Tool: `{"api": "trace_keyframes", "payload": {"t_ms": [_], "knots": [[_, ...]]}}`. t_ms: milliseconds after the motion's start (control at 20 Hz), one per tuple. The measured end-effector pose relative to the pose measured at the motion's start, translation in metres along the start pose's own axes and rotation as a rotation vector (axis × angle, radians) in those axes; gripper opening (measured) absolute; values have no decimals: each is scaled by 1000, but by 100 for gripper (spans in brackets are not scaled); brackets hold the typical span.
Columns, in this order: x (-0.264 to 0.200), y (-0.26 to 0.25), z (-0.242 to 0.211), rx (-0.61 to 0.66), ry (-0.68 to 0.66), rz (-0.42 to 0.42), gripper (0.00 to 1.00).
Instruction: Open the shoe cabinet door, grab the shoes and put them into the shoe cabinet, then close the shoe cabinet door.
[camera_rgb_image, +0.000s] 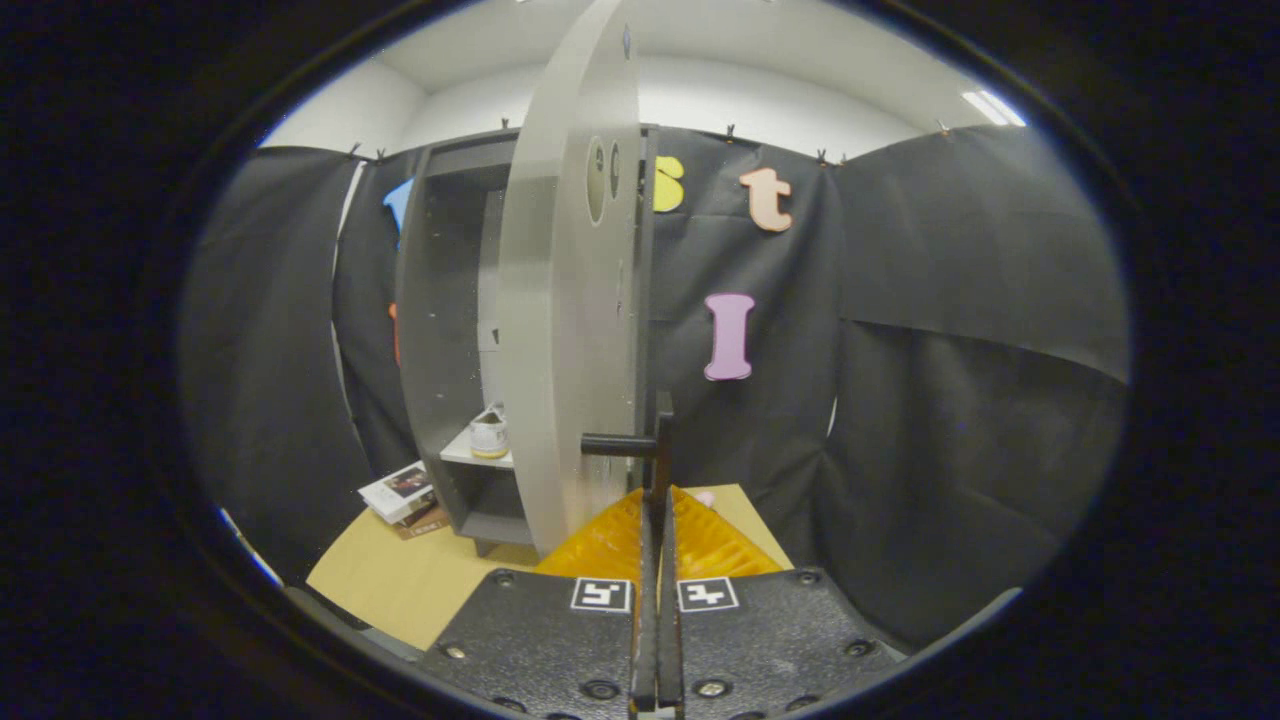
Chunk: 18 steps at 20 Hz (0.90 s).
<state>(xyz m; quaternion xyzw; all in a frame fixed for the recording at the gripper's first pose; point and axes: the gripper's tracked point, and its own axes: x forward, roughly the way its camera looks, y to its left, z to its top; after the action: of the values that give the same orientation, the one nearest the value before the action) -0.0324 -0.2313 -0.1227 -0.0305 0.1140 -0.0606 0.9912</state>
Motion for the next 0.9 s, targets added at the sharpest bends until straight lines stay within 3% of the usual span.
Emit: {"api": "trace_keyframes", "payload": {"t_ms": [100,350,650,700,900], "knots": [[3,-11,1,61,12,31,4],[3,-25,1,78,8,67,4],[-17,-33,-14,42,24,12,7],[-25,-29,-21,33,27,12,16],[-64,2,-49,-14,46,61,35]]}}
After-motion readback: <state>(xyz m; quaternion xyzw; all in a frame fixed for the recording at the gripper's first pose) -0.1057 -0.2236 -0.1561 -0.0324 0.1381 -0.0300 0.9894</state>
